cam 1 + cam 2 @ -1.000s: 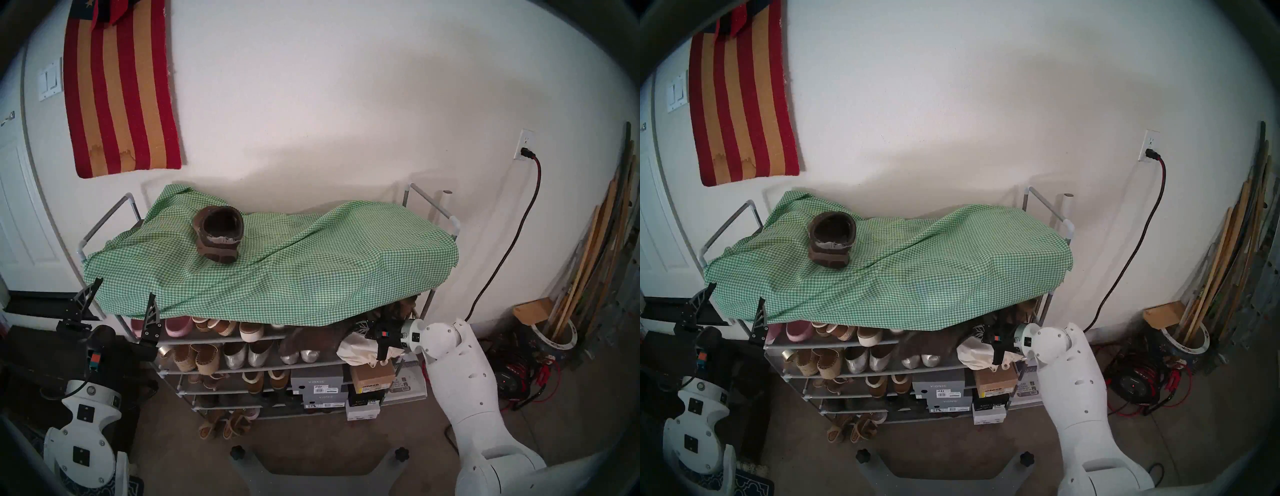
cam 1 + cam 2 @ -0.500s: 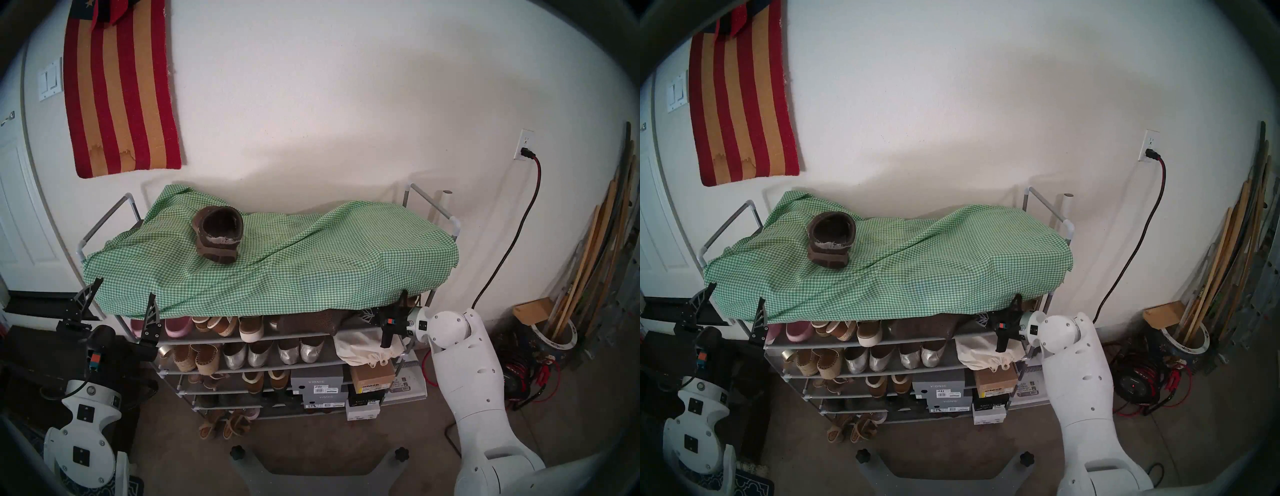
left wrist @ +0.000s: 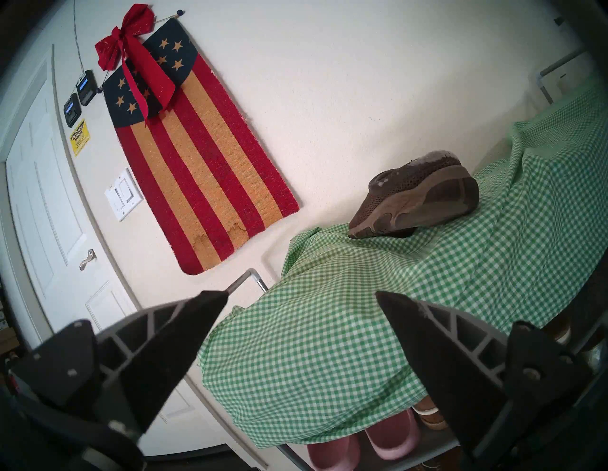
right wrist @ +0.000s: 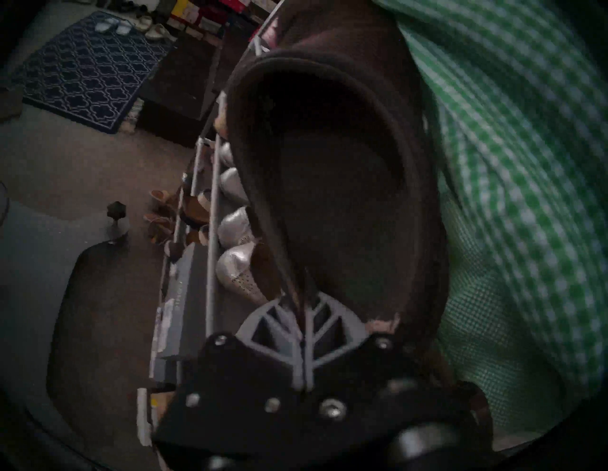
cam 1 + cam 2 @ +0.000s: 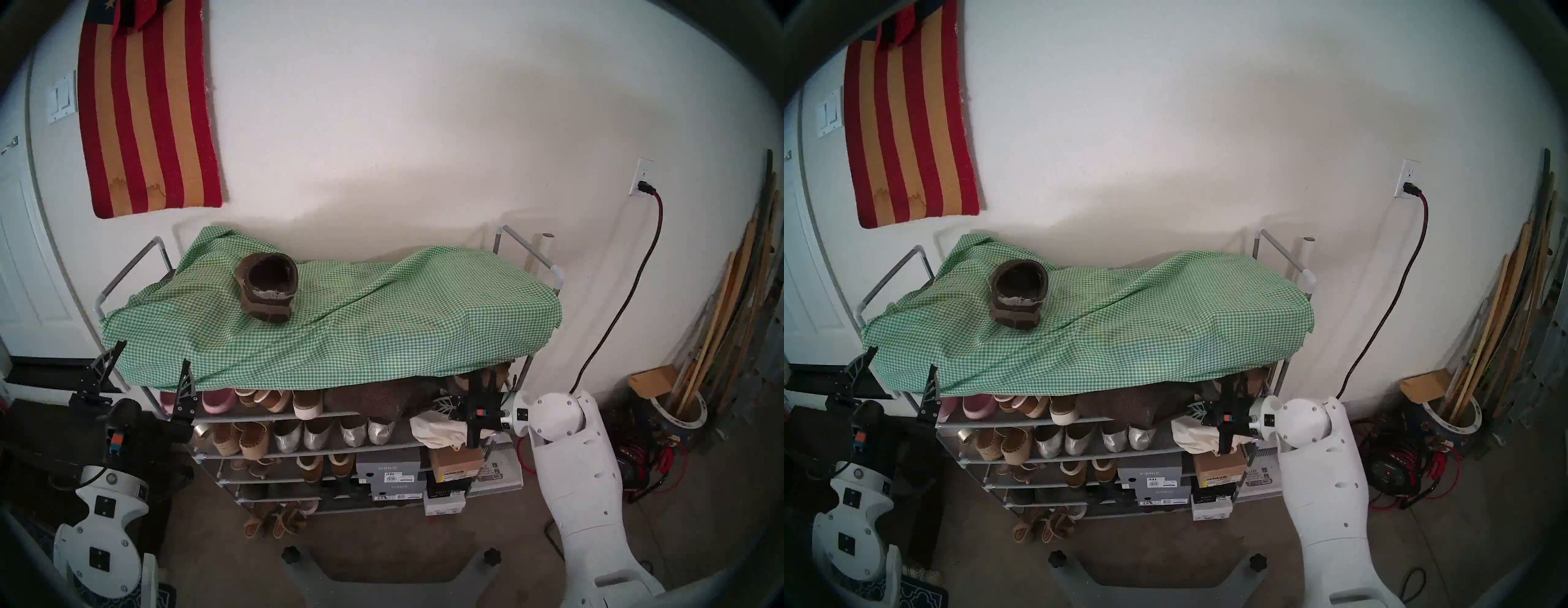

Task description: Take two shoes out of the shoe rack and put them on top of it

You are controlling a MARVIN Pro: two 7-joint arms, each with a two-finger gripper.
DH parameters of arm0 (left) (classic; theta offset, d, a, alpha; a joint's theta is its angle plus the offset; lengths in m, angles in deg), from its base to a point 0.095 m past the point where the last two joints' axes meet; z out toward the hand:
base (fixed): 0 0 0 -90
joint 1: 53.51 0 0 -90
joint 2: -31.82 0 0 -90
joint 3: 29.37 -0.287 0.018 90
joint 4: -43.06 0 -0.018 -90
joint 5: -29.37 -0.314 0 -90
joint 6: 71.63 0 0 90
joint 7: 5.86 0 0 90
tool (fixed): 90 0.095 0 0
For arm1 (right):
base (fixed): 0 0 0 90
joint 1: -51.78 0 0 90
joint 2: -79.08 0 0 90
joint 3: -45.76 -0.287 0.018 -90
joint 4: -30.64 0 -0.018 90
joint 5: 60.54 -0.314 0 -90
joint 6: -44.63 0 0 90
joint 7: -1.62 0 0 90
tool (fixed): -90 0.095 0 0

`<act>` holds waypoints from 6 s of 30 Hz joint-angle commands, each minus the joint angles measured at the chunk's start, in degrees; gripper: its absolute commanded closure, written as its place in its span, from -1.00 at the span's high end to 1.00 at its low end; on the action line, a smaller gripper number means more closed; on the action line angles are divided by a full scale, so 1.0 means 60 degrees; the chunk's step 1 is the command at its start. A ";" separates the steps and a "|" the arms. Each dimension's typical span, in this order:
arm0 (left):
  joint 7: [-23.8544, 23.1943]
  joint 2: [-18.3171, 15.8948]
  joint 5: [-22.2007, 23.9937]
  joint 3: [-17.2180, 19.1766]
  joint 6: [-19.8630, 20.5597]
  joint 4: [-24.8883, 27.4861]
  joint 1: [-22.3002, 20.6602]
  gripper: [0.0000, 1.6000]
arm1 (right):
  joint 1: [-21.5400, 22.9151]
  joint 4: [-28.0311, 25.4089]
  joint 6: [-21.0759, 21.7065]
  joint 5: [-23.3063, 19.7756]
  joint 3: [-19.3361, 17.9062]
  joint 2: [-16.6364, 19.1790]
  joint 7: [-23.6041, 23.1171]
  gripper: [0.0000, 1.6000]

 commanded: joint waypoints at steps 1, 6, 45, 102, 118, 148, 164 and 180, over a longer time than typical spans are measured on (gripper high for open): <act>-0.0004 -0.0017 -0.0020 0.0017 0.0003 0.0083 -0.0011 1.00 | -0.1196 -0.1005 -0.0177 -0.0775 0.0279 0.0044 -0.1286 -1.00; -0.0006 -0.0014 -0.0021 0.0018 -0.0001 0.0083 -0.0012 1.00 | -0.1792 -0.1637 -0.0271 -0.1131 0.0553 0.0442 -0.1696 -1.00; -0.0028 0.0011 -0.0030 0.0024 -0.0018 0.0083 -0.0021 1.00 | -0.3331 -0.7043 0.2372 -0.6946 0.0472 0.5223 -0.2785 -1.00; -0.0056 0.0044 -0.0039 0.0031 -0.0037 0.0083 -0.0038 1.00 | 0.2519 -0.3890 0.3354 -0.8971 0.0891 0.6042 0.0567 -1.00; -0.0070 0.0053 -0.0045 0.0035 -0.0027 0.0083 -0.0037 1.00 | 0.4226 -0.2175 0.3978 -0.6800 0.2288 0.5085 0.1624 -1.00; -0.0092 0.0071 -0.0055 0.0039 -0.0011 0.0083 -0.0045 1.00 | 0.6302 -0.1485 0.5343 -0.6995 0.2662 0.5620 -0.1242 1.00; -0.0100 0.0081 -0.0059 0.0040 -0.0012 0.0083 -0.0050 1.00 | 0.4734 -0.3243 0.6372 -0.8562 0.0600 0.5713 -0.1183 1.00; -0.0097 0.0091 -0.0055 0.0035 -0.0035 0.0083 -0.0073 1.00 | 0.2837 -0.4659 0.6826 -0.9444 -0.0915 0.4966 -0.1551 1.00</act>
